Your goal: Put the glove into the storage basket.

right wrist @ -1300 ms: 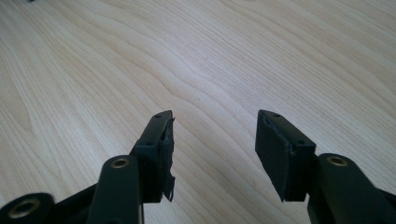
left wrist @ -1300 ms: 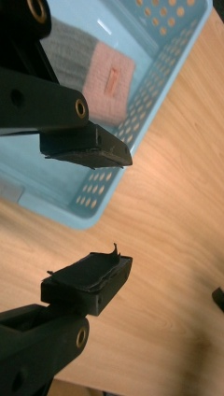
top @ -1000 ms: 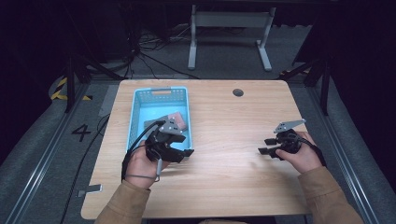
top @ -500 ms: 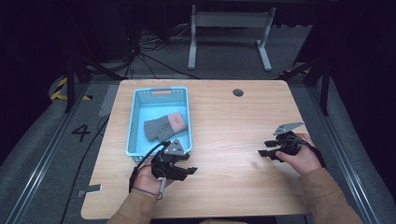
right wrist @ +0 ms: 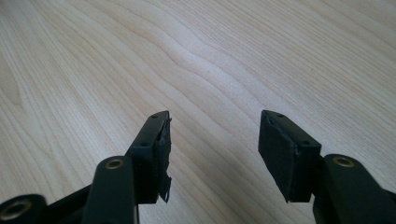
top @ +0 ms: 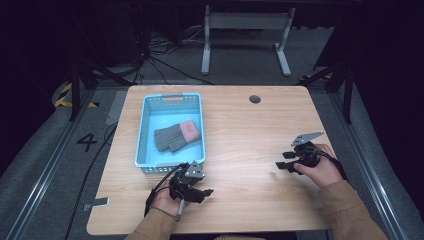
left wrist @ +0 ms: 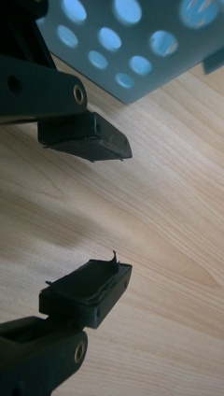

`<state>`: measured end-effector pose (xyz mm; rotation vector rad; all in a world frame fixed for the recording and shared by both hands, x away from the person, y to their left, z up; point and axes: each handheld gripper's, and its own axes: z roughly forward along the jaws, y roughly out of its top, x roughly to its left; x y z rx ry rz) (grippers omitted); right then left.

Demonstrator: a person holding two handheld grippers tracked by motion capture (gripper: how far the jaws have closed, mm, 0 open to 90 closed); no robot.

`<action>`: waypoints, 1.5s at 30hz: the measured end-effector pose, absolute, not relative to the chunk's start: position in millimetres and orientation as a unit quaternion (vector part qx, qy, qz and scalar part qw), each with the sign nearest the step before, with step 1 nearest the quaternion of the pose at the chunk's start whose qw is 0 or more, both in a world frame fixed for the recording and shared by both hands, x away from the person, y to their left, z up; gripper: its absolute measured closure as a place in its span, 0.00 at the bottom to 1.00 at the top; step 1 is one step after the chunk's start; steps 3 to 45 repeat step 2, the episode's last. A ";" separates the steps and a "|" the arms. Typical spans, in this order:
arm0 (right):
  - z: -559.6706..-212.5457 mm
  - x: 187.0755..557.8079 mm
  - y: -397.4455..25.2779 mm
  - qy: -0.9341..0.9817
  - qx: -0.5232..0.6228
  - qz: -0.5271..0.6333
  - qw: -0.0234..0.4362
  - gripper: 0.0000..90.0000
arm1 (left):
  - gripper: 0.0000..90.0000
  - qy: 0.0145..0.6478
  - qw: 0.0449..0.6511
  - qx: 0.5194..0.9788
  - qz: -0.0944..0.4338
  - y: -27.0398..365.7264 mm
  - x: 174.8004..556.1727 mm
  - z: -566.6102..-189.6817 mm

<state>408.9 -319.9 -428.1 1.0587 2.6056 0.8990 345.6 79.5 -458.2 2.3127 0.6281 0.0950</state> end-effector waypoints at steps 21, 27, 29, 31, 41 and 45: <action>-428.3 409.0 -319.5 0.877 0.359 0.305 0.096 0.50 | 0.43 0.243 0.359 0.900 0.037 78.8 345.8 -459.4; -428.3 409.0 -319.5 0.877 0.359 0.305 0.096 0.50 | 0.43 0.243 0.359 0.900 0.037 78.8 345.8 -459.4; -428.3 409.0 -319.5 0.877 0.359 0.305 0.096 0.50 | 0.43 0.243 0.359 0.900 0.037 78.8 345.8 -459.4; -428.3 409.0 -319.5 0.877 0.359 0.305 0.096 0.50 | 0.43 0.243 0.359 0.900 0.037 78.8 345.8 -459.4; -428.3 409.0 -319.5 0.877 0.359 0.305 0.096 0.50 | 0.43 0.243 0.359 0.900 0.037 78.8 345.8 -459.4; -428.3 409.0 -319.5 0.877 0.359 0.305 0.096 0.50 | 0.43 0.243 0.359 0.900 0.037 78.8 345.8 -459.4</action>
